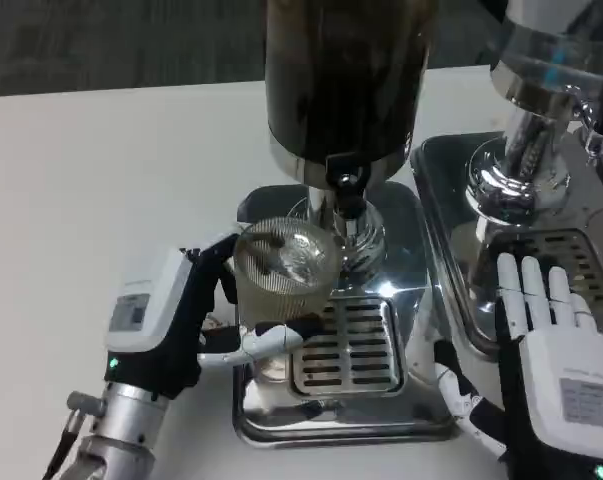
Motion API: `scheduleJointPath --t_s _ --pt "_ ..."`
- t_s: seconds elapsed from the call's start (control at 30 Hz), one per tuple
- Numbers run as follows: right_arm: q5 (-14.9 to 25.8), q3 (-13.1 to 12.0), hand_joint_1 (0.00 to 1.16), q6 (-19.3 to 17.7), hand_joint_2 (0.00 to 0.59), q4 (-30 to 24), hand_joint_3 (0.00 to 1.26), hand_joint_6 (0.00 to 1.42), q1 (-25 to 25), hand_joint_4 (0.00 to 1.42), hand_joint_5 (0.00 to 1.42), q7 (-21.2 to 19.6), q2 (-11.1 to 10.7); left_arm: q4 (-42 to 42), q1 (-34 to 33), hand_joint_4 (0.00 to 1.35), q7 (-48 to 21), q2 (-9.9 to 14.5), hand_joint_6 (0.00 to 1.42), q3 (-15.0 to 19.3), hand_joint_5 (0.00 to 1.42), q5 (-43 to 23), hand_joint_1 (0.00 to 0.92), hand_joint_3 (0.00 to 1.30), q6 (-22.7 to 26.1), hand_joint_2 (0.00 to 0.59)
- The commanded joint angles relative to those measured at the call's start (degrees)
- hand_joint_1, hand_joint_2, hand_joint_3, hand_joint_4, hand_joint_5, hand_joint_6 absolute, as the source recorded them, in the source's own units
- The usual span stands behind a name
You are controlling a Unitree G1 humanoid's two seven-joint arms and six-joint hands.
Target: Grasp the cup under the faucet to collect the drink, then remove the cup.
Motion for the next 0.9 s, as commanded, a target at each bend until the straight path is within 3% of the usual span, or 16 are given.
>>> scheduleJointPath --t_s 0.03,0.5,0.8,0.87,0.9 --pt "-0.3 -0.1 0.34 0.5 0.418 -1.2 0.0 0.11 1.1 0.0 0.0 -0.6 0.0 3.8 -3.8 0.67 0.1 -1.9 1.17 -1.9 0.91 0.9 0.534 0.51 -0.6 0.053" --pt "-1.6 0.6 0.37 1.8 0.416 -4.4 0.0 0.13 3.6 0.0 0.0 1.3 -0.1 12.7 -9.6 0.71 7.8 -7.4 1.2 -7.6 0.95 5.5 0.568 0.56 2.9 0.041" --pt "-2.0 0.2 0.37 2.7 0.416 -6.5 0.0 0.13 5.1 0.0 0.0 2.8 -0.3 16.2 -9.7 0.73 9.9 -8.2 1.21 -10.6 0.97 5.4 0.599 0.57 4.7 0.017" --pt "-1.7 0.1 0.37 2.6 0.416 -6.7 0.0 0.13 5.1 0.0 0.0 3.4 -0.4 16.4 -9.5 0.67 9.3 -7.7 1.16 -11.2 0.94 5.3 0.549 0.54 4.1 0.006" --pt "-1.7 0.1 0.37 2.5 0.416 -6.6 0.0 0.13 5.0 0.0 0.0 3.8 -0.5 16.5 -9.3 0.64 9.0 -7.5 1.13 -11.4 0.92 5.3 0.431 0.5 3.8 0.018"
